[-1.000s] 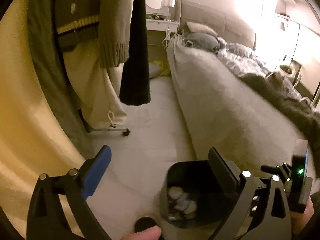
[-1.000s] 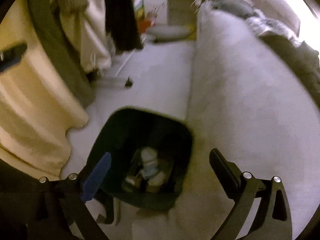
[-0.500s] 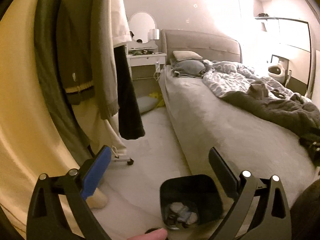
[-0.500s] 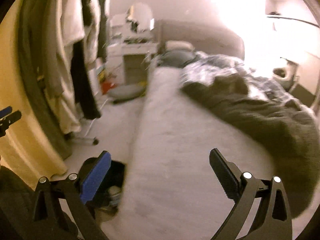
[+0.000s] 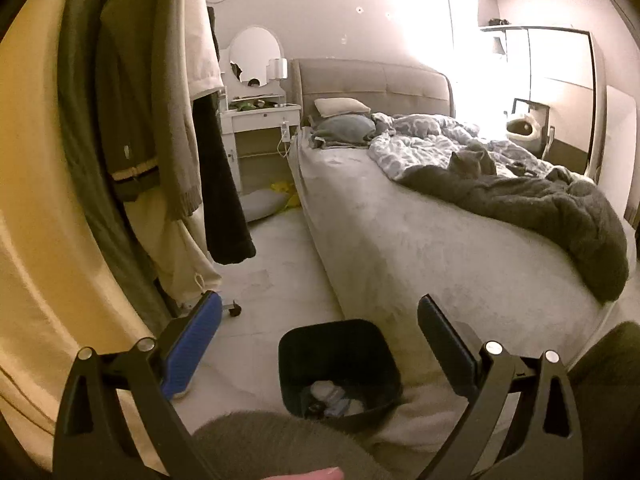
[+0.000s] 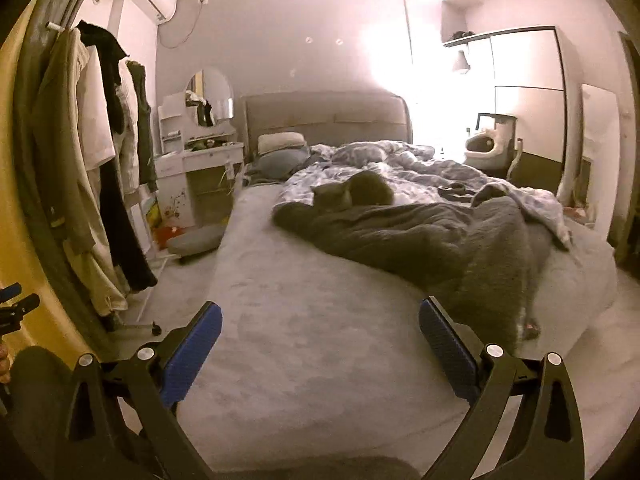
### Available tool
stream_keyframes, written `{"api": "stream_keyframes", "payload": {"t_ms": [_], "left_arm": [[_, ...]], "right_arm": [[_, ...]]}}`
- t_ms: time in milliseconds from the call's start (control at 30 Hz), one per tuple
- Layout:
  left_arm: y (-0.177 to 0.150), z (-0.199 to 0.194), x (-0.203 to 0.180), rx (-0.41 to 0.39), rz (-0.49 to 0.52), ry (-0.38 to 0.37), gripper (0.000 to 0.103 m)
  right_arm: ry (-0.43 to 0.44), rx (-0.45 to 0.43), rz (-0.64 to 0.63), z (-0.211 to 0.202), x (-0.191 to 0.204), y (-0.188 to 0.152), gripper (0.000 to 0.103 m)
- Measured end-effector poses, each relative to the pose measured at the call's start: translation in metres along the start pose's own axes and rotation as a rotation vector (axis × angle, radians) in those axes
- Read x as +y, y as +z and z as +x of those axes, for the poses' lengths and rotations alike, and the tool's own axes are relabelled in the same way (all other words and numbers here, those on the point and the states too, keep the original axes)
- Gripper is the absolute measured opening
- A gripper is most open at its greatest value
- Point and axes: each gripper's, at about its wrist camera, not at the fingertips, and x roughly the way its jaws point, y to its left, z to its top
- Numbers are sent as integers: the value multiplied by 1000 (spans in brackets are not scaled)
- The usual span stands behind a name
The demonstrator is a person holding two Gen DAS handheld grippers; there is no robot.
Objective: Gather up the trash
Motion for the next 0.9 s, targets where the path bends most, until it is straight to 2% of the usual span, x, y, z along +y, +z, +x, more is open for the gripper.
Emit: {"api": "stream_keyframes", "payload": {"t_ms": [133,233,467,567,900], "left_arm": [[-6,-6,0,-7,-23,-22,100],[-9,-9,2,-6,-35,-14,100],[-16,-13,-11,-8,8,-1,100],[-19,-12,-12,-4,17,-6,100],[-21,1,-2,59,-37,-34,100]], "right_arm": [[-48,-3,27,-14,-19,-11,100],[-61,9,0,-18,-22,-19,99],[22,88,-70,-8,-6,-44,100],[67,85,-63,-9,-7,-45,100],[119,122,-35,2,-11,-45,100]]}}
